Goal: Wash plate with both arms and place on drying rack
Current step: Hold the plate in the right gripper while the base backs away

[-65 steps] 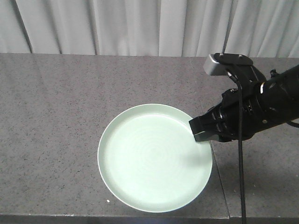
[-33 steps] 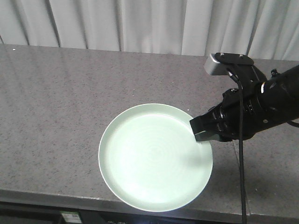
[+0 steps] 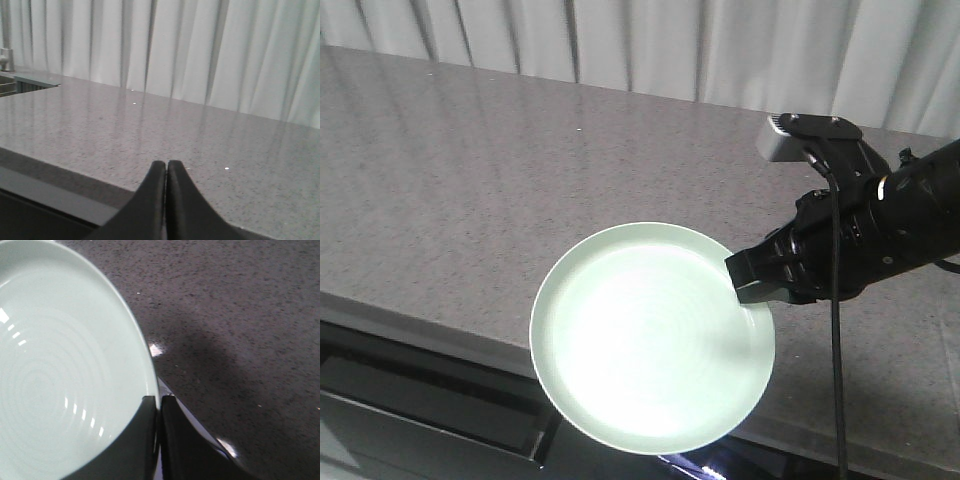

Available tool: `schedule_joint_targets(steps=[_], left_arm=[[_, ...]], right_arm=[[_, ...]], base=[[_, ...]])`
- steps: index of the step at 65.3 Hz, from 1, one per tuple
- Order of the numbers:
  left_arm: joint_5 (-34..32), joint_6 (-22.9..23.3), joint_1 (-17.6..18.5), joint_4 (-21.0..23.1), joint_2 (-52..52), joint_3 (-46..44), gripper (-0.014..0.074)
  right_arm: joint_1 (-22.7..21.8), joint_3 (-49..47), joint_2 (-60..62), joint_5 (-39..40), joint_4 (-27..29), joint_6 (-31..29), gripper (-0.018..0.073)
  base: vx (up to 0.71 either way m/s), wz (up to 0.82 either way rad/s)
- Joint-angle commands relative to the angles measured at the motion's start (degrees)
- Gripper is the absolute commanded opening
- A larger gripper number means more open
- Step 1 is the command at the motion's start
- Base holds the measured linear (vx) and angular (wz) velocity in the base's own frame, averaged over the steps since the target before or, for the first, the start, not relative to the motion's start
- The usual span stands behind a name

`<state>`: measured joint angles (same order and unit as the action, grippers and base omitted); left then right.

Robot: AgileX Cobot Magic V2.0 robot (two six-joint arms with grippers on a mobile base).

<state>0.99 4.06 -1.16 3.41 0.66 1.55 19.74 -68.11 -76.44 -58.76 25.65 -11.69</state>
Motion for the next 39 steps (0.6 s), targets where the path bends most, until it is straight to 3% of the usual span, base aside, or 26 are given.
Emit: schedule_joint_targets(steps=[1,39], left_arm=[[-4.11,0.37,0.41,0.08,0.84,-1.46,-0.0007],[-4.11,0.37,0.41,0.08,0.84,-1.46,-0.0007]], right_arm=[[0.11,-1.32,1.8,2.08,1.79,-0.39,-0.0004],[0.11,-1.32,1.8,2.08,1.79,-0.39,-0.0004]], base=[[-0.1,0.49],[-0.14,0.6]])
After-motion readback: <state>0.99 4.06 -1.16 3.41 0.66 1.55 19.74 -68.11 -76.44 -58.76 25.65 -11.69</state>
